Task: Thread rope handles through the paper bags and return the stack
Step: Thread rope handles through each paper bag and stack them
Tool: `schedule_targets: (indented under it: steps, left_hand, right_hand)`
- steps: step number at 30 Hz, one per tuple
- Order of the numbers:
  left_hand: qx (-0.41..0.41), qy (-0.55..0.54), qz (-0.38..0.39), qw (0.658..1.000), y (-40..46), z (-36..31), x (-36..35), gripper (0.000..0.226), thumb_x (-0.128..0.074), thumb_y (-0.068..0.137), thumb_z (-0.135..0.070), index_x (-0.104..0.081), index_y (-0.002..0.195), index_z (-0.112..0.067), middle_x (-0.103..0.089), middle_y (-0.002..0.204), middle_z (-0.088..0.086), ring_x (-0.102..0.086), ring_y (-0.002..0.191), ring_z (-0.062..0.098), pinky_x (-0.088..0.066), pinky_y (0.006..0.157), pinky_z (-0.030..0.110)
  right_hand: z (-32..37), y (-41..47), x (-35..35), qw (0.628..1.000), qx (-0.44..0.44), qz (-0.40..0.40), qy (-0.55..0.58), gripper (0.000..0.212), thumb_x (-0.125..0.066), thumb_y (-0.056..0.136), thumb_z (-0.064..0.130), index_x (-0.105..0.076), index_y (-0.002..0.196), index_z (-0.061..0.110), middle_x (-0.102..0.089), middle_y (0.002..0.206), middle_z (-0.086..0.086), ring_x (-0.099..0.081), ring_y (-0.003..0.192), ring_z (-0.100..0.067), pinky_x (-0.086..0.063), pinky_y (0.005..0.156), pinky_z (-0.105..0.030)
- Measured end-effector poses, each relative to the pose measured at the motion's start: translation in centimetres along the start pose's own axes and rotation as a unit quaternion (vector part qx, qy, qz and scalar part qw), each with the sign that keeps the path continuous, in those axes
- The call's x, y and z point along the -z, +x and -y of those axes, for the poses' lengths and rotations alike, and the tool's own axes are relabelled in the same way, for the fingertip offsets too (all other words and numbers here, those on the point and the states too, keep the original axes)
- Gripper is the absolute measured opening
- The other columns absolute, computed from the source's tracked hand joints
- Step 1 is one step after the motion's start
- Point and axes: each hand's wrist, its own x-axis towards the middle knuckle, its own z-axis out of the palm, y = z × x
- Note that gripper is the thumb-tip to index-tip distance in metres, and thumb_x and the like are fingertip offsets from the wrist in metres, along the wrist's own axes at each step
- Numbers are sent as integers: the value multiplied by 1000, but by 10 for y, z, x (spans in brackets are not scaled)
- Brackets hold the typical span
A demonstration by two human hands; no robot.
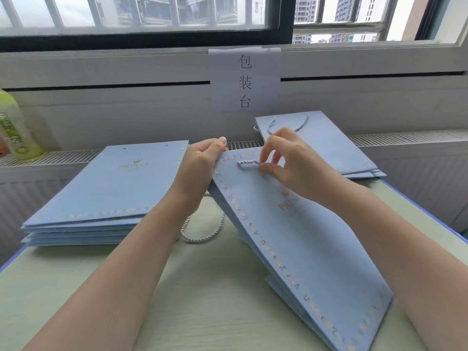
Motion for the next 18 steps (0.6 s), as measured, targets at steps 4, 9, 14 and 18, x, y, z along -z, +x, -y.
schedule_targets:
  steps: [4, 9, 14, 18]
  left_hand:
    - [14, 169, 68, 983, 5, -3, 10, 36, -51, 96, -20, -42, 62, -13, -40, 56, -4, -35, 50, 10, -27, 52, 24]
    - [81, 481, 200, 850, 2, 8, 7, 34, -46, 97, -38, -56, 87, -7, -59, 75, 7, -52, 70, 20, -37, 62, 27]
    - [30, 557, 112, 822, -6, 21, -9, 35, -43, 96, -47, -58, 102, -16, -61, 104, -1, -56, 97, 20, -42, 75, 31]
    - [30, 469, 104, 876, -8, 30, -16, 35, -60, 88, -44, -54, 111, -19, -61, 106, 1, -56, 97, 23, -46, 86, 37]
  right_hand:
    - [-9, -4, 7, 980, -69, 151, -109, 7, -56, 92, 25, -57, 95, 19, -56, 102, 1, -50, 84, -14, -41, 76, -28]
    - [-7, -6, 10, 959, -144, 201, -137, 13, -45, 92, 18, -55, 96, 10, -60, 98, -1, -53, 86, -22, -39, 64, -30]
    - [6, -9, 26, 916, -198, 332, -108, 22, -64, 85, 36, -58, 100, 20, -57, 87, 11, -51, 73, -6, -35, 50, -13]
    - [5, -10, 26, 878, -199, 398, -175, 17, -68, 81, 34, -58, 92, 25, -63, 98, 7, -54, 79, -8, -37, 56, -20]
